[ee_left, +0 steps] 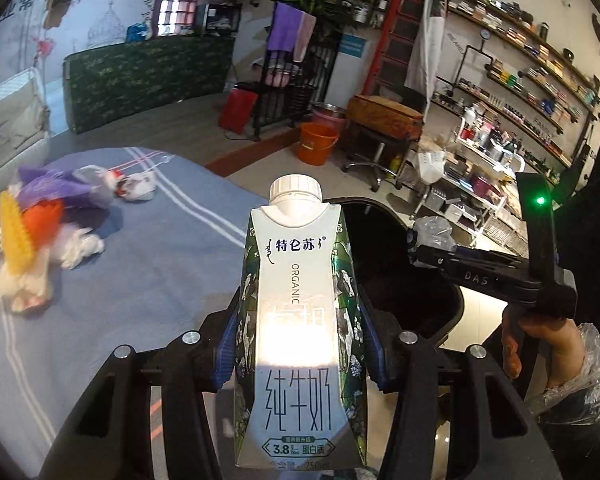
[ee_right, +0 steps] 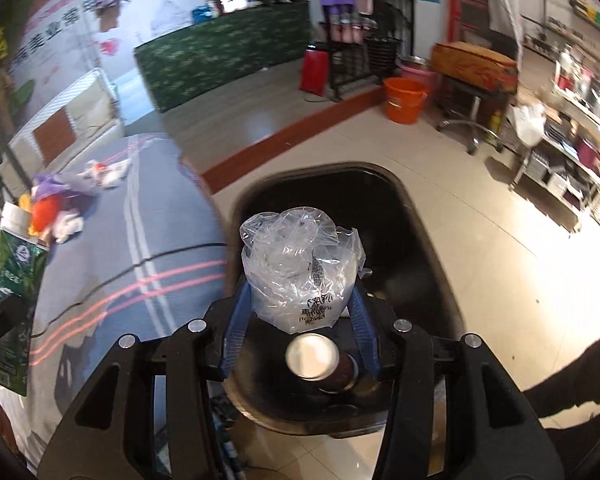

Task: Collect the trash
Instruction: 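Carry the plastic bag to the bin with the right tool and release it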

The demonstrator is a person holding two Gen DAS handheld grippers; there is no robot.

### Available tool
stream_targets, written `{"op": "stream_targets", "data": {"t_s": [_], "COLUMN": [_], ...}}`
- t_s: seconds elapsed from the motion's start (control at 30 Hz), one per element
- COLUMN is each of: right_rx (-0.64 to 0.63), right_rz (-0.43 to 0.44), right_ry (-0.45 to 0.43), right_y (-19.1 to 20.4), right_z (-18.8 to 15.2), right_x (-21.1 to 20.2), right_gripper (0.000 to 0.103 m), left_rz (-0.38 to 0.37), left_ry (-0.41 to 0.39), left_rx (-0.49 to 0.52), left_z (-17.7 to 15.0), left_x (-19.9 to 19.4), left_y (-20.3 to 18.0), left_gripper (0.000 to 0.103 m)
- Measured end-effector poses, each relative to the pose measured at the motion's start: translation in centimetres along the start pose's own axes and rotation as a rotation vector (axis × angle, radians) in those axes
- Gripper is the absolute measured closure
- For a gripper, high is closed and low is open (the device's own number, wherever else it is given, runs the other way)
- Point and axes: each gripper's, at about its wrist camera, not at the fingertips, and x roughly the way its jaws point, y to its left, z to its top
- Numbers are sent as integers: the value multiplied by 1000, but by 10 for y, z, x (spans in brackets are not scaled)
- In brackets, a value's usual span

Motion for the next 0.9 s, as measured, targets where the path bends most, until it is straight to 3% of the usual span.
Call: {"op": "stream_targets", "data": {"t_s": [0.3,0.47,0.63,0.73,0.9], "right_rx": [-3,58,51,55,68], "right_rz": [-54,-56,-46,-56,-73], "right_ry": [129,223,205,176,120], "right_y": [-20,-31,-29,-30,-30], "right_z": [-11,-20,-21,-19,-18], "right_x": [56,95,92,84,61], "right_gripper": [55,50,41,28,28], "left_rz": [-56,-63,-69,-76,-76], "left_ry": [25,44,64,72,82], "left_rx": [28,45,52,50,73], "left_z": [11,10,8,8,12], "left_x": [33,41,49,52,61], "left_y": [-25,-33,-36,-38,-46], "left_gripper": [52,52,52,52,52]}}
